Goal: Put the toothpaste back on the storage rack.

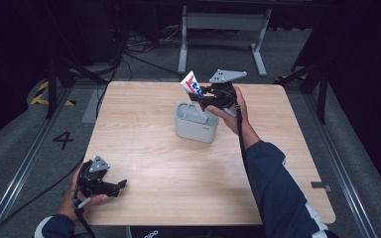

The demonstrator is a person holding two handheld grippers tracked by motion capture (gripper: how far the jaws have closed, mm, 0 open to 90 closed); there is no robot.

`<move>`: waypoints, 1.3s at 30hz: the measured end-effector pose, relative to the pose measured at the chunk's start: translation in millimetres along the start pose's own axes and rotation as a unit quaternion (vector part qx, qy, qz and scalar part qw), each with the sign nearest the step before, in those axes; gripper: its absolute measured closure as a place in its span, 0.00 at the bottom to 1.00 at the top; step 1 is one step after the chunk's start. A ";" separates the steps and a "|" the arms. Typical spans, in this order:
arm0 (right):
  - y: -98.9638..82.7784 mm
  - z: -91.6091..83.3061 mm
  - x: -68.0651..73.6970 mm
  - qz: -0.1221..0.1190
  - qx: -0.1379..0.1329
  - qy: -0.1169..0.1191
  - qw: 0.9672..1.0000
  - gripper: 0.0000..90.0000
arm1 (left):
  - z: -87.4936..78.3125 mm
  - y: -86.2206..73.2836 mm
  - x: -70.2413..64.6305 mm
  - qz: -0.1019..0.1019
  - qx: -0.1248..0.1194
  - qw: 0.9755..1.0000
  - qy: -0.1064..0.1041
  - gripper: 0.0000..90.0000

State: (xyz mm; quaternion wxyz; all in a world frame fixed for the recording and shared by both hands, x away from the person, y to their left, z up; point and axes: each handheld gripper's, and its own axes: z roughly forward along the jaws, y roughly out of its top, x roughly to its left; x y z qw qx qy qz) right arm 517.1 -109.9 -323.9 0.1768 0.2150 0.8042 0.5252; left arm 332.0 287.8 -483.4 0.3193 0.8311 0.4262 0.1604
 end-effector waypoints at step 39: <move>-26.4 18.2 -10.1 0.014 0.024 0.001 1.000 0.69 | -0.1 0.0 0.2 0.001 0.001 1.000 0.000 0.01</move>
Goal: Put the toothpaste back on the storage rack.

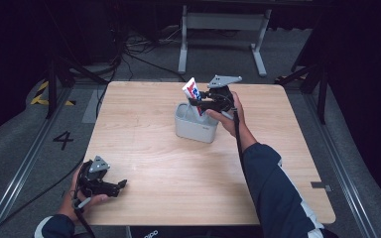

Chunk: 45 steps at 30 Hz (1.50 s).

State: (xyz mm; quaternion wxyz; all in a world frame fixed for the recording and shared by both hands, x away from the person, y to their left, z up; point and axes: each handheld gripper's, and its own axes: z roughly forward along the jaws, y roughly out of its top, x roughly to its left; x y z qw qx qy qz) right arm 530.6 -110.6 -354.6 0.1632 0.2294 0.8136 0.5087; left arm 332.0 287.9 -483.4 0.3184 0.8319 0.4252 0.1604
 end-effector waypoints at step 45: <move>-26.7 -17.4 7.2 -0.024 0.071 0.003 0.997 0.57 | 0.0 0.0 -0.1 -0.001 0.000 1.000 0.000 0.01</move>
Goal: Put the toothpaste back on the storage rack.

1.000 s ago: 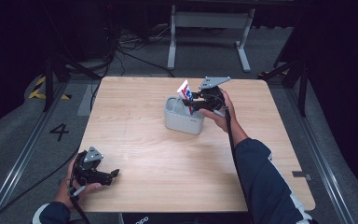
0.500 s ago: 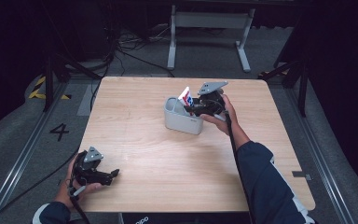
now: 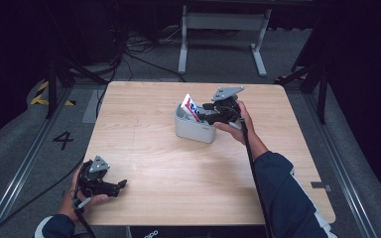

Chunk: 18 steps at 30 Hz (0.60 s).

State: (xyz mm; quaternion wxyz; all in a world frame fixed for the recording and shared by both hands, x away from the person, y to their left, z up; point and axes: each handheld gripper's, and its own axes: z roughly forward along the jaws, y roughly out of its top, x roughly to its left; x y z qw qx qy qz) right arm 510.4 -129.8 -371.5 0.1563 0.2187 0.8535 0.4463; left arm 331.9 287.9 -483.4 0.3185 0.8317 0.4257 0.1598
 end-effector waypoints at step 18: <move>0.5 -21.0 4.0 -0.006 -0.008 -0.011 1.000 0.48 | 0.0 0.0 0.0 0.000 0.000 1.000 0.000 0.01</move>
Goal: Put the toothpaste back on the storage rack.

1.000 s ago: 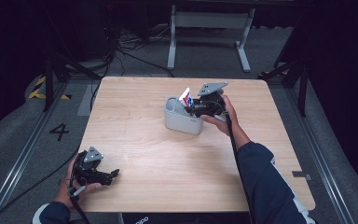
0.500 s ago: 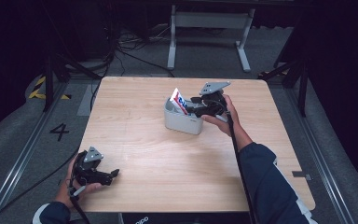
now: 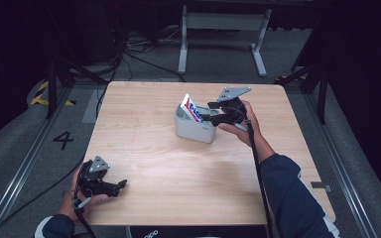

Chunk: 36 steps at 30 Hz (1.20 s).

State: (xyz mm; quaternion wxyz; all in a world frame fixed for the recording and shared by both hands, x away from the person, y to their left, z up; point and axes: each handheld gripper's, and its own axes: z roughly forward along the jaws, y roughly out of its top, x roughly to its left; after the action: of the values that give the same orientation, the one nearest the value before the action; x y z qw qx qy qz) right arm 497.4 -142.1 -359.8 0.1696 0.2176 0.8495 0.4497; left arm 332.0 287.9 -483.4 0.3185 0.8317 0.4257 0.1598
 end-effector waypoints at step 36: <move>-32.9 -63.9 22.2 -0.067 0.044 -0.055 0.995 0.37 | 0.0 0.0 0.0 0.000 0.000 1.000 0.000 0.01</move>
State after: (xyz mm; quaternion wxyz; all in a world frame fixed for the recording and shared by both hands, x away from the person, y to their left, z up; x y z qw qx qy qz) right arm 440.5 -191.1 -355.0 0.2360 0.1922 0.8705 0.3867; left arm 331.9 287.9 -483.4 0.3185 0.8317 0.4256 0.1601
